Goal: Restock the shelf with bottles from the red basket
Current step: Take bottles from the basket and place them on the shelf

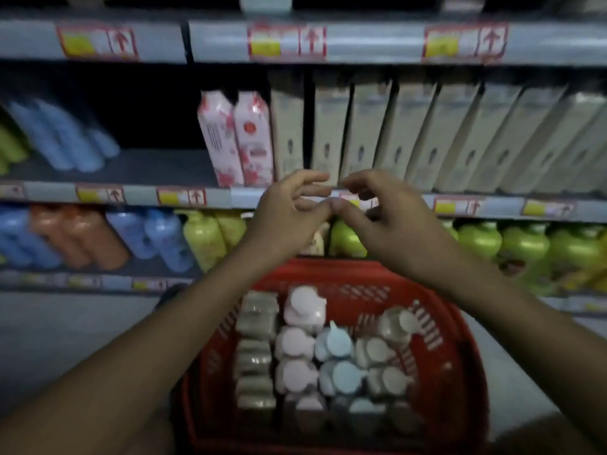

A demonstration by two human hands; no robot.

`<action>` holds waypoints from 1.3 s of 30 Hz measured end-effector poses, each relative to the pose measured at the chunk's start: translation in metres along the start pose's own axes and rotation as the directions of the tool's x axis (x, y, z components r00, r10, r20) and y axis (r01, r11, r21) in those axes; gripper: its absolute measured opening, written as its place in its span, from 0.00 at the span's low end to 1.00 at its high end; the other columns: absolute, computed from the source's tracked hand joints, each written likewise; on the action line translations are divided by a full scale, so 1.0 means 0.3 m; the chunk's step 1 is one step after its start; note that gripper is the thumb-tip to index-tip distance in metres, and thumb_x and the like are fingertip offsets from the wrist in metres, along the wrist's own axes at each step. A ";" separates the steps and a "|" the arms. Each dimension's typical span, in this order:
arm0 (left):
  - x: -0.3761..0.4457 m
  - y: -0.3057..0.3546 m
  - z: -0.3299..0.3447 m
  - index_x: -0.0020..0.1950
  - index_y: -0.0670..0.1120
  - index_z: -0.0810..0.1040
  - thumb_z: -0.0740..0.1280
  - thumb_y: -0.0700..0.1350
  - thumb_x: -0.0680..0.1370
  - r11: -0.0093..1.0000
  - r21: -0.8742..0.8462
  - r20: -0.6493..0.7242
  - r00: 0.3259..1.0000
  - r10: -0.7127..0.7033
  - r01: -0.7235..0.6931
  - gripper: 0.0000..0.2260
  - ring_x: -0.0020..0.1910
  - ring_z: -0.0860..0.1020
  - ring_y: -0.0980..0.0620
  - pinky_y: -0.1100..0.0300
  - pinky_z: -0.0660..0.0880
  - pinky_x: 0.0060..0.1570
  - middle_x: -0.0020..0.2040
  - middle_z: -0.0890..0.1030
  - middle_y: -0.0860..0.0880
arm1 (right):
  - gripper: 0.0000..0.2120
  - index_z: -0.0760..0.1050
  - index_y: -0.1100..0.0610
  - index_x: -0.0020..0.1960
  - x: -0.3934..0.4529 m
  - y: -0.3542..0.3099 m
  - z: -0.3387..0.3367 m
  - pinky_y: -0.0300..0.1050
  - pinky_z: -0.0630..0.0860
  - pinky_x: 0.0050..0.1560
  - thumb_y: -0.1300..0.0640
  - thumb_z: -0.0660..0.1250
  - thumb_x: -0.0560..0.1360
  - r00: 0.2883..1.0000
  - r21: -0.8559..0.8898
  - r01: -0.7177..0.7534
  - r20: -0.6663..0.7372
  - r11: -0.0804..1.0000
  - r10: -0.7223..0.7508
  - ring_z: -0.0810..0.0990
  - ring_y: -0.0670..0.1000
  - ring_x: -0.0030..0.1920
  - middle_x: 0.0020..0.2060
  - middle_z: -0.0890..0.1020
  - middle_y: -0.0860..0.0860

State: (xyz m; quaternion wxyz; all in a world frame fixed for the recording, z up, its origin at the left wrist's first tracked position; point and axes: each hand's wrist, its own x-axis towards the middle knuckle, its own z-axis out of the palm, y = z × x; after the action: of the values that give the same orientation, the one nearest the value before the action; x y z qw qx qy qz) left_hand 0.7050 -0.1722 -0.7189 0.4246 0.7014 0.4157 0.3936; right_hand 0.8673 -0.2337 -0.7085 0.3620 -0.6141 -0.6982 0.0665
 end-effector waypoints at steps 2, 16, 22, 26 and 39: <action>-0.067 -0.096 0.030 0.64 0.51 0.79 0.75 0.46 0.77 0.997 0.053 0.032 0.998 -0.056 0.054 0.16 0.51 0.84 0.52 0.54 0.82 0.53 0.56 0.85 0.51 | 0.15 0.78 0.58 0.61 -0.089 0.079 0.061 0.51 0.79 0.56 0.50 0.68 0.81 0.998 -0.002 -0.028 0.061 1.000 0.028 0.80 0.52 0.54 0.53 0.80 0.51; -0.241 -0.426 0.156 0.64 0.49 0.79 0.75 0.43 0.76 0.912 0.326 0.381 0.849 -0.367 0.248 0.18 0.53 0.83 0.52 0.51 0.81 0.56 0.56 0.82 0.51 | 0.19 0.67 0.55 0.56 -0.419 0.381 0.491 0.50 0.69 0.39 0.48 0.73 0.76 0.655 -0.165 -0.337 0.666 0.927 0.357 0.77 0.55 0.46 0.43 0.75 0.50; -0.233 -0.415 0.183 0.65 0.47 0.79 0.74 0.43 0.77 0.905 0.384 0.415 0.842 -0.344 0.181 0.16 0.51 0.83 0.53 0.59 0.80 0.53 0.56 0.81 0.51 | 0.19 0.69 0.55 0.54 -0.445 0.414 0.594 0.47 0.70 0.43 0.48 0.74 0.73 0.734 -0.258 -0.323 0.540 0.911 0.413 0.80 0.58 0.51 0.50 0.78 0.54; -0.243 -0.409 0.177 0.64 0.47 0.79 0.74 0.43 0.77 0.898 0.406 0.432 0.830 -0.353 0.171 0.16 0.53 0.83 0.53 0.55 0.80 0.57 0.59 0.80 0.52 | 0.12 0.73 0.53 0.47 -0.421 0.386 0.552 0.49 0.77 0.44 0.47 0.71 0.72 0.763 -0.338 -0.196 0.537 0.921 0.359 0.83 0.58 0.48 0.46 0.81 0.53; -0.133 -0.335 0.124 0.76 0.54 0.66 0.81 0.46 0.70 0.966 0.250 0.356 0.921 -0.155 0.066 0.38 0.60 0.78 0.60 0.59 0.78 0.59 0.66 0.76 0.58 | 0.30 0.83 0.55 0.44 -0.128 0.192 0.157 0.49 0.78 0.39 0.31 0.62 0.61 0.972 -0.084 -0.188 0.127 0.978 0.198 0.82 0.49 0.36 0.35 0.84 0.53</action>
State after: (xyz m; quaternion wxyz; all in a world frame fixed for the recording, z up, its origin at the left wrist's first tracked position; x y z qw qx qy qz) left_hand 0.6999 -0.1893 -0.8320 0.4320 0.7837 0.4098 0.1769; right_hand 0.8858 -0.2384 -0.7900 0.2834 -0.6858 -0.6599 0.1177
